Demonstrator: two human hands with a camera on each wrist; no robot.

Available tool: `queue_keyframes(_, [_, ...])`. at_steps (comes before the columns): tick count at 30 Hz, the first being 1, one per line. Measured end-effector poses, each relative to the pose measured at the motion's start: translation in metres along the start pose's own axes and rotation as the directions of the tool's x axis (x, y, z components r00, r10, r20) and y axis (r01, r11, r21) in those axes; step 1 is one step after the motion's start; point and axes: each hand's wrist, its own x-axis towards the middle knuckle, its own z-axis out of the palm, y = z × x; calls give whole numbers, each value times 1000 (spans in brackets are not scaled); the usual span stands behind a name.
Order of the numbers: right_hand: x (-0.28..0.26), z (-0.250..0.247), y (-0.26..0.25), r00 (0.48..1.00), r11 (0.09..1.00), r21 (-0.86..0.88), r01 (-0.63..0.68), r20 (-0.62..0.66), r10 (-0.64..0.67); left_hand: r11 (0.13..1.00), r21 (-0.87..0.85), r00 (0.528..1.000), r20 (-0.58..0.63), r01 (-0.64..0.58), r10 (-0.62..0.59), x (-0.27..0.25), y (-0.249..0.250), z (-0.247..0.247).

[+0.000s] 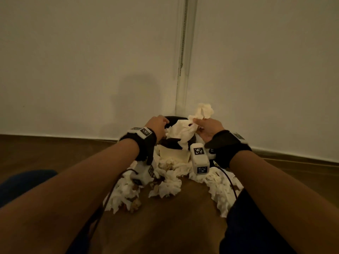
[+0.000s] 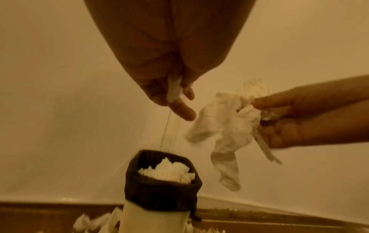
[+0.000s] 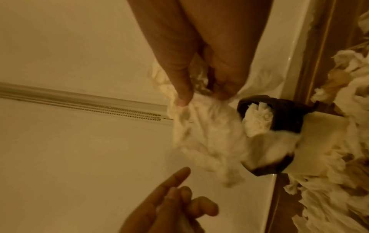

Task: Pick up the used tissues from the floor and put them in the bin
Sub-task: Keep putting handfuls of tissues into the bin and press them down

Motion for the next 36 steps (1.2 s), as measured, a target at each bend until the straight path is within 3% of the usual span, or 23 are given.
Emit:
queue_keyframes(4, [-14, -2, -10, 1000, 994, 113, 9, 8, -10, 989, -128, 996, 48, -74, 81, -6, 18, -34])
queue_keyframes(7, [-22, -1, -12, 999, 972, 234, 7, 45, -18, 968, -238, 996, -11, -86, 86, -12, 16, -40])
queue_keyframes(10, [-27, 0, -12, 1000, 988, 155, -14, -7, 16, 984, -94, 988, -63, -149, 144, -12, 15, -39])
queue_keyframes(14, [-31, 1, -15, 999, 961, 276, -36, 48, 24, 967, 63, 950, -183, -245, 253, -7, 25, -37])
queue_keyframes(16, [-32, 1, -17, 1000, 974, 225, -11, 30, 5, 971, 37, 955, -175, -235, 238, -5, 30, -32])
queue_keyframes(19, [-28, 1, -14, 995, 999, 38, -4, -95, 8, 969, 71, 960, -134, -238, 245, -5, 33, -24])
queue_keyframes(22, [-24, 8, -9, 996, 999, -36, 23, -89, -26, 972, 86, 962, -145, -220, 230, -4, 33, -19])
queue_keyframes(27, [-25, 16, -4, 993, 991, 90, 96, 58, -101, 985, 92, 979, -134, -145, 156, -5, 34, -16])
queue_keyframes(31, [-27, 18, -11, 977, 971, 240, -20, 211, -32, 982, 118, 980, -116, -148, 161, -5, 33, -17])
queue_keyframes(33, [-26, 20, -12, 982, 968, 247, -47, 191, -1, 979, 135, 983, -84, -152, 164, -4, 32, -17])
queue_keyframes(36, [-21, 23, -8, 996, 971, 235, 49, 56, -64, 979, 137, 987, -25, -154, 159, -2, 27, -14])
